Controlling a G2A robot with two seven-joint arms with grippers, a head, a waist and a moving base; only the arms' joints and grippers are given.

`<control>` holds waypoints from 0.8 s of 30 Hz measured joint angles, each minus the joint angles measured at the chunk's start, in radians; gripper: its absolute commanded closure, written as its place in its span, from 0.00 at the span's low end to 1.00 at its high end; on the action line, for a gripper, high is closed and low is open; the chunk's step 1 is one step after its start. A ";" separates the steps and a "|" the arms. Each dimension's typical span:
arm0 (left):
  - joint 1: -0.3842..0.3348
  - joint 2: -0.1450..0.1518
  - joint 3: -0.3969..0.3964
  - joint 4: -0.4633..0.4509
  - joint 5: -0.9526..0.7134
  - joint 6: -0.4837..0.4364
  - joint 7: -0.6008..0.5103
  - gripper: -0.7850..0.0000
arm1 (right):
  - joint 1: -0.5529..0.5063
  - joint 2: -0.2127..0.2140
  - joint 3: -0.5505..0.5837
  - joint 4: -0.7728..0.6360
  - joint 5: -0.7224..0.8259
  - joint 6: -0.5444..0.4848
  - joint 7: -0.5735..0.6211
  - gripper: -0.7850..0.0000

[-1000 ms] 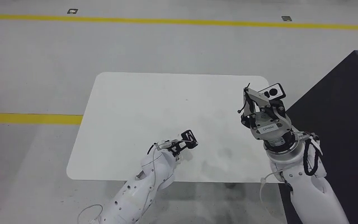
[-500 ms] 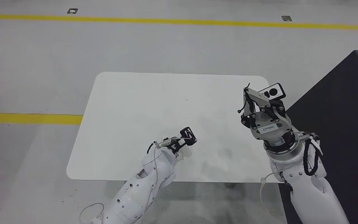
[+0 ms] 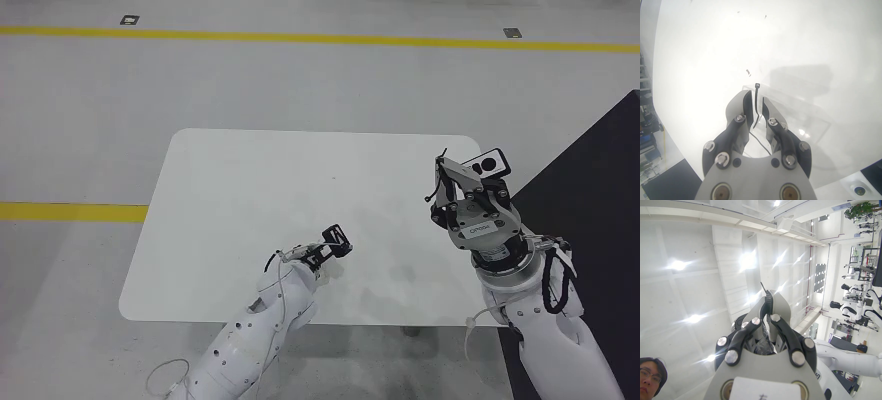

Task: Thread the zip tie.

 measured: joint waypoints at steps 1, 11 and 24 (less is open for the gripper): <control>0.000 -0.001 -0.001 0.000 -0.002 0.000 0.000 0.90 | 0.000 0.000 0.000 0.000 0.000 0.000 0.000 1.00; 0.008 -0.006 -0.014 -0.014 0.004 -0.008 -0.004 0.89 | 0.000 0.000 0.000 0.000 0.000 0.000 0.000 1.00; 0.048 -0.003 -0.047 -0.065 0.005 -0.041 -0.004 0.89 | 0.000 0.000 0.000 0.000 0.000 0.000 0.000 1.00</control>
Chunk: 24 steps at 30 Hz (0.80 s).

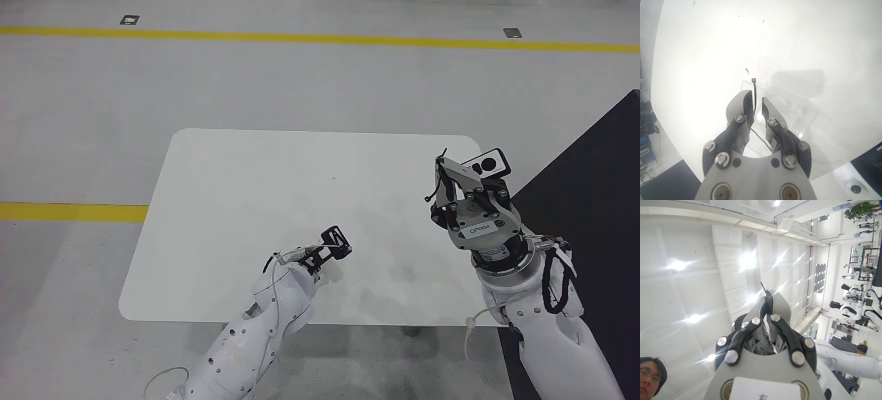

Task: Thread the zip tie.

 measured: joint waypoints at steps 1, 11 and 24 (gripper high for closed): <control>-0.001 -0.001 -0.001 0.004 -0.001 0.000 0.003 0.89 | 0.000 0.000 0.000 0.000 0.000 0.000 0.000 1.00; -0.014 -0.009 0.003 0.019 0.002 -0.001 0.000 1.00 | 0.000 0.000 0.000 0.000 0.000 0.000 0.000 1.00; 0.029 -0.007 -0.017 -0.071 -0.013 -0.057 -0.017 1.00 | 0.000 0.000 0.000 0.000 0.000 0.000 0.000 1.00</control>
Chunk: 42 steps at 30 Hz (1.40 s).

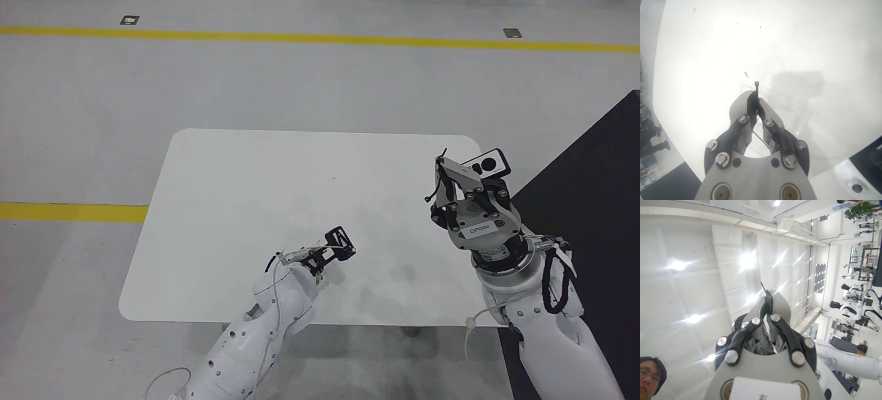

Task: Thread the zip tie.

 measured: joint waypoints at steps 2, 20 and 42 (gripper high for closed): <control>0.025 0.006 -0.019 -0.055 -0.006 -0.018 -0.008 1.00 | 0.000 0.000 0.000 0.000 0.000 0.000 0.000 1.00; 0.242 0.050 -0.266 -0.358 -0.009 0.080 0.325 1.00 | 0.000 0.000 0.000 0.000 0.000 0.000 0.000 1.00; 0.249 0.064 -0.567 -0.330 -0.960 -0.039 0.229 1.00 | -0.046 -0.006 0.089 0.111 -0.090 0.087 -0.264 1.00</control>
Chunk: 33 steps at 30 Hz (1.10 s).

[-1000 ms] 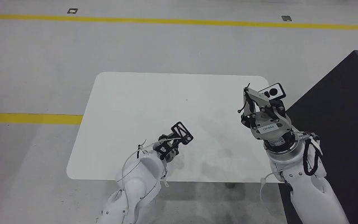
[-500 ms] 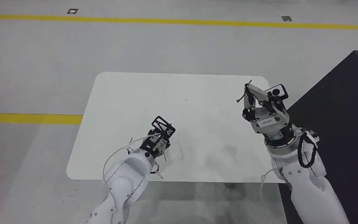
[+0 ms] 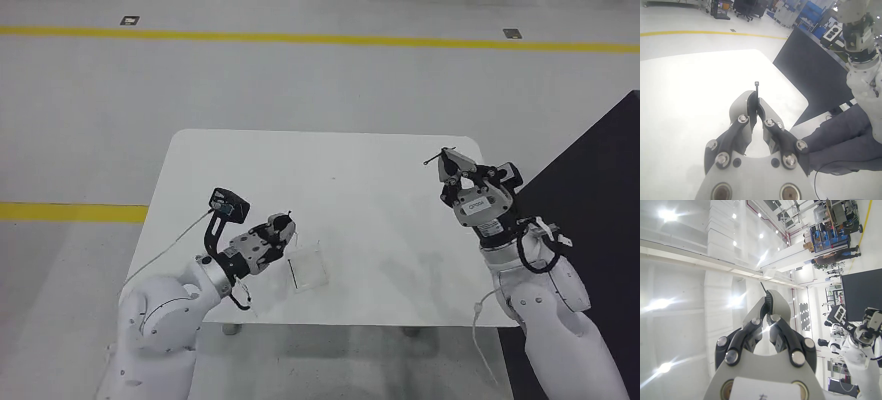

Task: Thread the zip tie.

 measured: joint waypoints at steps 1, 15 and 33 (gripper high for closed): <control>0.000 0.000 0.000 0.000 0.004 0.000 0.000 1.00 | 0.000 0.000 0.000 0.000 0.000 0.000 0.000 1.00; 0.103 -0.010 0.117 -0.018 -0.020 -0.060 0.446 1.00 | 0.055 -0.025 -0.162 0.093 -0.064 0.170 -0.325 1.00; 0.092 -0.010 0.142 0.003 0.040 -0.017 0.463 1.00 | 0.062 -0.034 -0.229 0.080 -0.177 0.133 -0.313 1.00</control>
